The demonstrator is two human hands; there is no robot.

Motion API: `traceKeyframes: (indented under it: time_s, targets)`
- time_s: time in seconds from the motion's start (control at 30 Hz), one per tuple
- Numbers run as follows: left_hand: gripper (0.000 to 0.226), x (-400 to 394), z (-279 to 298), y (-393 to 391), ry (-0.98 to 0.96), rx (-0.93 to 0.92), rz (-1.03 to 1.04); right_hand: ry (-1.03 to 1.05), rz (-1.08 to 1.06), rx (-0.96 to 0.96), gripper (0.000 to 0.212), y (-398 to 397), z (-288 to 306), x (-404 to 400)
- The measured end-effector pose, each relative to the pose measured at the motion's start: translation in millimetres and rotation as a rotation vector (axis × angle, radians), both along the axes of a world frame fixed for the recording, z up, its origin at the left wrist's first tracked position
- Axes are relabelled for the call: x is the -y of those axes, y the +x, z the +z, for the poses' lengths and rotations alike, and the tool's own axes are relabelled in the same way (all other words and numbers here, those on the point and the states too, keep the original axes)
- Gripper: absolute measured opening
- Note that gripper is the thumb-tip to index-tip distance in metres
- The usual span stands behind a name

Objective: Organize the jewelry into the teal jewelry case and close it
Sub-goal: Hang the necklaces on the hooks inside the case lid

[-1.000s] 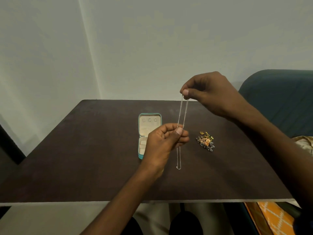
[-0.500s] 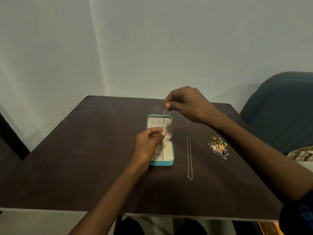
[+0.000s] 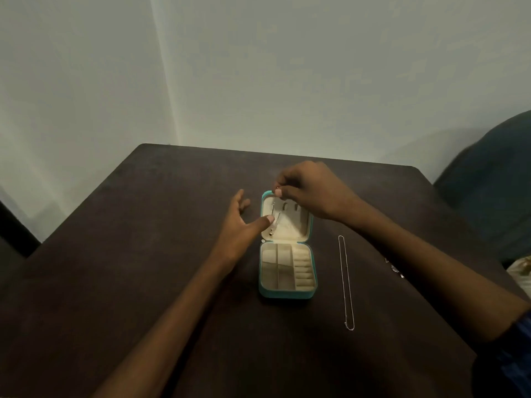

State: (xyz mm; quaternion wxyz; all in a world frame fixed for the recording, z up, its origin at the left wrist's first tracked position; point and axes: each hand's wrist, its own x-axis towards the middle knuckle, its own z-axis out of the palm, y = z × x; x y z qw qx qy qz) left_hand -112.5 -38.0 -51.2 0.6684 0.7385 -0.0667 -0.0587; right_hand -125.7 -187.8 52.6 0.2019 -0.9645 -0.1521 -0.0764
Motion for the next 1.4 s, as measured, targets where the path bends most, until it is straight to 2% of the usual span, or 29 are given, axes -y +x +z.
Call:
traceKeyframes:
  time_s: [0.17,0.33,0.43,0.63,0.9,1.13,1.4]
  targets:
    - [0.069,2,-10,10,-0.109,-0.016,-0.035,-0.036,-0.006,-0.010,0.010,12,-15,2]
    - [0.065,5,-15,16,-0.171,-0.010,-0.079,-0.039,-0.014,-0.013,0.011,19,-25,4]
    - [0.065,7,-17,18,-0.141,0.016,-0.100,-0.045,-0.026,0.006,0.011,22,-31,4]
    - [0.039,15,-17,21,-0.185,0.092,-0.059,-0.136,-0.036,0.178,0.016,21,-44,3]
    - [0.021,19,-23,30,-0.183,0.102,0.010,-0.191,-0.042,0.431,0.030,17,-64,0]
    - [0.018,25,-22,30,-0.187,0.109,0.077,-0.181,-0.134,0.551,0.012,20,-81,-3]
    - [0.019,25,-24,30,-0.153,0.148,0.073,-0.328,-0.232,0.621,0.005,21,-94,-1]
